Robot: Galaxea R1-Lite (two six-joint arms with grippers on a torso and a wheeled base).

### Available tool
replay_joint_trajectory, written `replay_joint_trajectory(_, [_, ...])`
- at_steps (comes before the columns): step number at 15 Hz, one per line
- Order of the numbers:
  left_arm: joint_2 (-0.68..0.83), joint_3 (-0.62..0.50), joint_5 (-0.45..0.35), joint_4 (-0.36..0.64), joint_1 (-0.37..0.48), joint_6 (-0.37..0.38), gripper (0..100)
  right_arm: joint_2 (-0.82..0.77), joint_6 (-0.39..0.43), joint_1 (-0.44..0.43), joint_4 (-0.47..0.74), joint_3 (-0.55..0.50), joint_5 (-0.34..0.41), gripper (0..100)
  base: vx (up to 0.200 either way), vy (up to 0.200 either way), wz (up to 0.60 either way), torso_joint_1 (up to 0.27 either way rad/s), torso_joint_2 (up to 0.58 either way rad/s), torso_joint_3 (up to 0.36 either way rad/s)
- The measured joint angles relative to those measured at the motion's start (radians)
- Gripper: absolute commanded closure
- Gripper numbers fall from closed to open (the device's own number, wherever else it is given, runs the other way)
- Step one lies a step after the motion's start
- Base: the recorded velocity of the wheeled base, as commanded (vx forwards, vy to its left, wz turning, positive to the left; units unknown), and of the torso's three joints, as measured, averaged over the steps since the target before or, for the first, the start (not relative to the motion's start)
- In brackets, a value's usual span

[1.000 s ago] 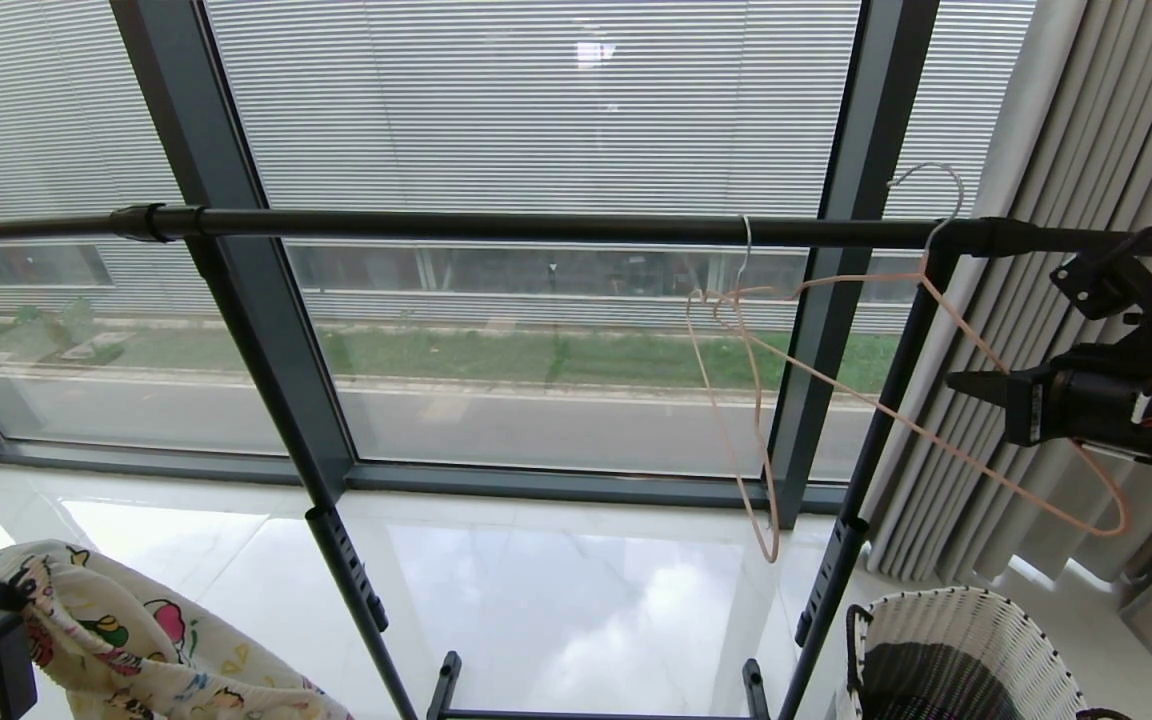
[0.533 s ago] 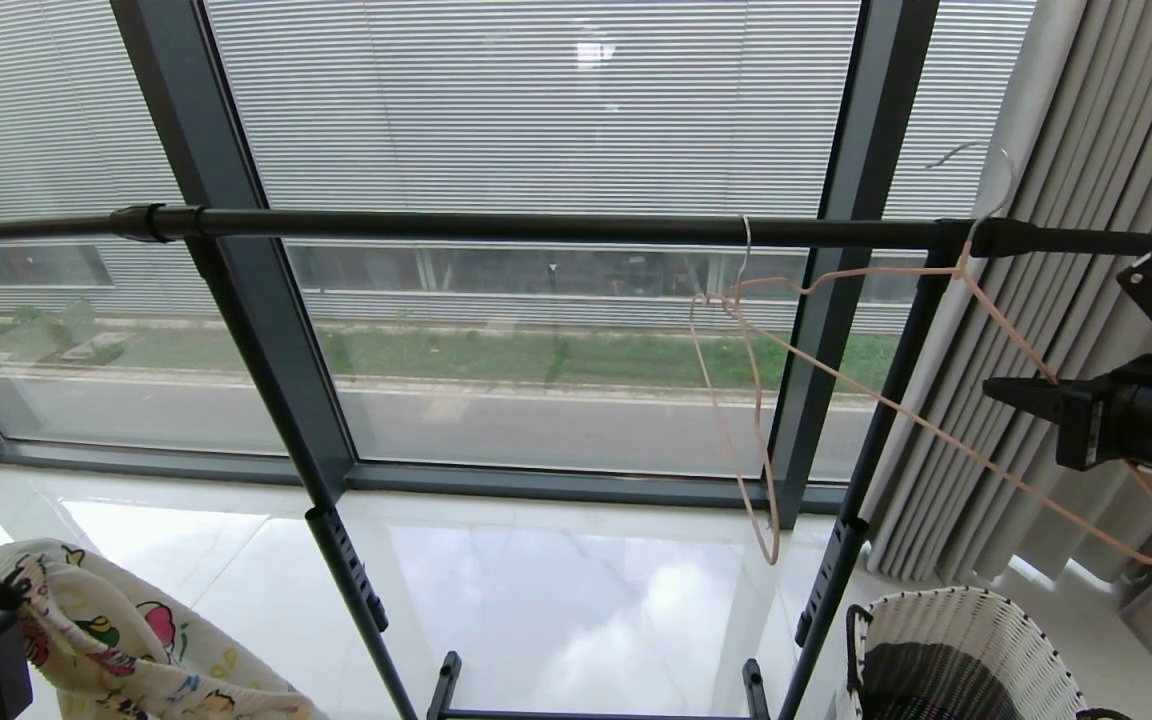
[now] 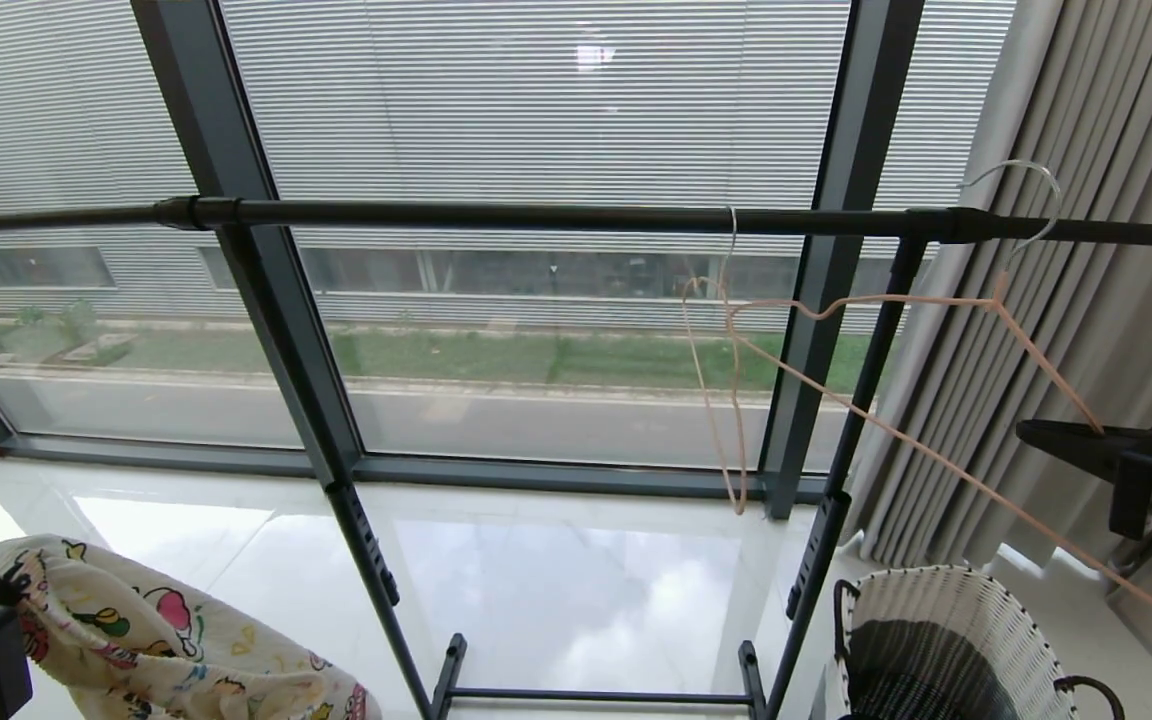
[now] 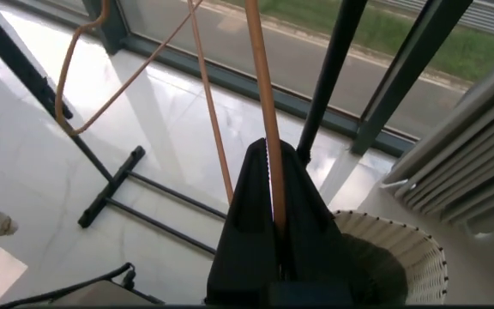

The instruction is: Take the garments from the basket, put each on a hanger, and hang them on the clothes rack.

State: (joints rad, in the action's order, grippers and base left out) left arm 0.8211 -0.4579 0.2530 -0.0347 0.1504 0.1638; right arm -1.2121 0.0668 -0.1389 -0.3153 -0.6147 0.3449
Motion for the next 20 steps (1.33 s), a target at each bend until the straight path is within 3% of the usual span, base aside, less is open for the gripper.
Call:
replay_joint_trajectory(13, [0.008, -0.001, -0.007, 0.000, 0.002, 0.026, 100, 0.139, 0.019, -0.137, 0.070, 0.078, -0.008, 100, -0.200, 0.000, 0.00, 0.003, 0.00, 0.006])
replay_joint_trajectory(18, [0.053, -0.027, -0.008, -0.003, 0.056, 0.029, 100, 0.168, 0.078, -0.279, 0.090, 0.111, -0.007, 100, 0.000, 0.000, 0.00, 0.000, 0.00, 0.000])
replay_joint_trajectory(20, [0.127, -0.061, -0.007, -0.071, 0.076, 0.012, 100, 0.169, 0.093, -0.370, 0.090, 0.126, -0.008, 100, 0.000, 0.000, 0.00, 0.000, 0.00, 0.000])
